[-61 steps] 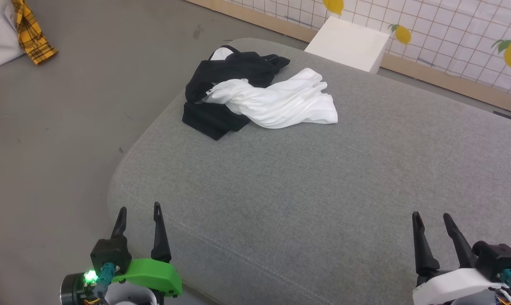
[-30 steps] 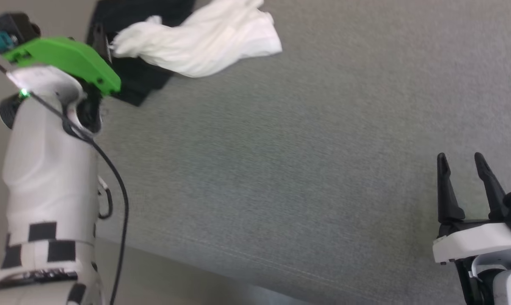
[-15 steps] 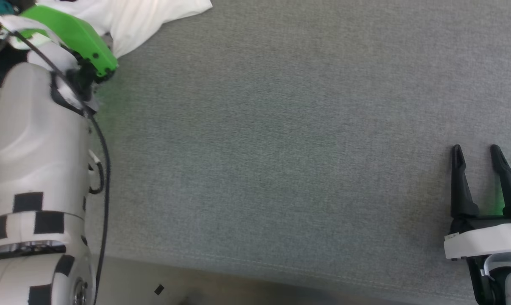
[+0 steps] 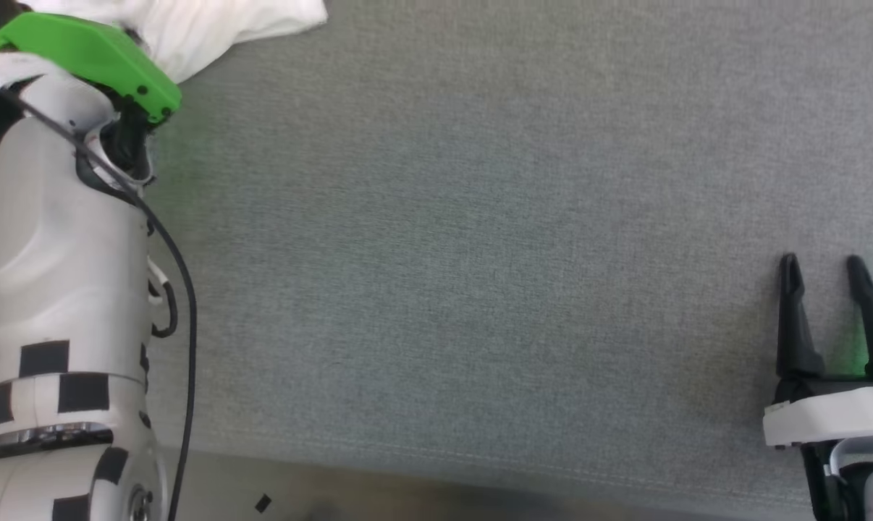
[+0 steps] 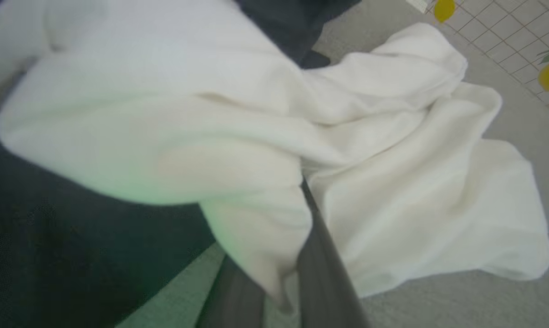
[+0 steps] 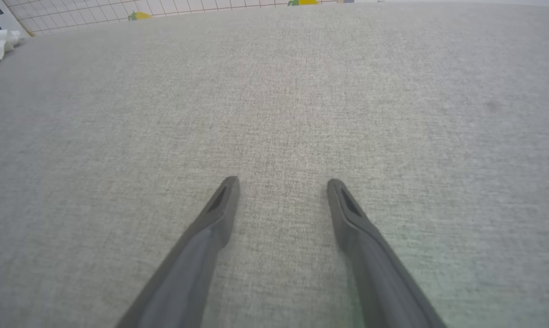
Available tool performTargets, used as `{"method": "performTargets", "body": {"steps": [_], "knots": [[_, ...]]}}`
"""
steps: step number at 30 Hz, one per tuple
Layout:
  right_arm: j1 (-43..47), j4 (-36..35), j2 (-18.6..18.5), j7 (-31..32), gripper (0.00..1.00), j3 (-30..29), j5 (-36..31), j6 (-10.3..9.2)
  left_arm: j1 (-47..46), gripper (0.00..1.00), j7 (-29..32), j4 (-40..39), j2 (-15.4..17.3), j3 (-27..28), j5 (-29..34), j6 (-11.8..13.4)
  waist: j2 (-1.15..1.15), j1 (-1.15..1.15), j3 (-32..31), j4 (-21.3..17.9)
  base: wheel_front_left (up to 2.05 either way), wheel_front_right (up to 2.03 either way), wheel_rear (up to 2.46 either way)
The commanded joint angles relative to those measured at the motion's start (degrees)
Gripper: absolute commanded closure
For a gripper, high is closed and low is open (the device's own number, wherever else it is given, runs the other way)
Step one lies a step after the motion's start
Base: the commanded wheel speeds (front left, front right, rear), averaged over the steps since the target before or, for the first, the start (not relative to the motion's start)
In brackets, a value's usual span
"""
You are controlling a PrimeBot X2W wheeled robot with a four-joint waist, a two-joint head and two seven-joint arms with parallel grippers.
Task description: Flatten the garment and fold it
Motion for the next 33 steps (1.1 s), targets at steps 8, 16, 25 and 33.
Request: {"method": "performTargets", "body": {"steps": [8,16,25,33], "knots": [[0.75,6.79,0.04,-2.27,0.00,3.26,2.36,-0.11,-7.69,1.00,-7.11,-8.77,7.11,-2.81,3.38,-5.72,0.00,0.00,-10.38,0.75,0.00,0.00,0.00],[-0.54,15.97,0.04,-6.15,0.00,7.54,5.86,-0.11,-22.67,1.00,-1.93,-12.94,6.97,-11.16,6.67,-11.23,0.00,0.00,-18.18,-4.37,0.00,0.00,0.00],[-1.97,21.58,0.04,-8.13,0.00,9.05,7.53,-0.11,-27.94,1.00,-2.73,-8.99,0.19,-17.10,4.76,-14.45,0.00,0.00,-22.81,-12.36,0.00,0.00,0.00],[-0.77,24.02,0.04,-8.70,0.00,8.24,7.88,-0.11,-26.16,1.00,-3.58,-5.32,-5.91,-20.59,0.16,-15.28,0.00,0.00,-24.63,-16.79,0.00,0.00,0.00]]}}
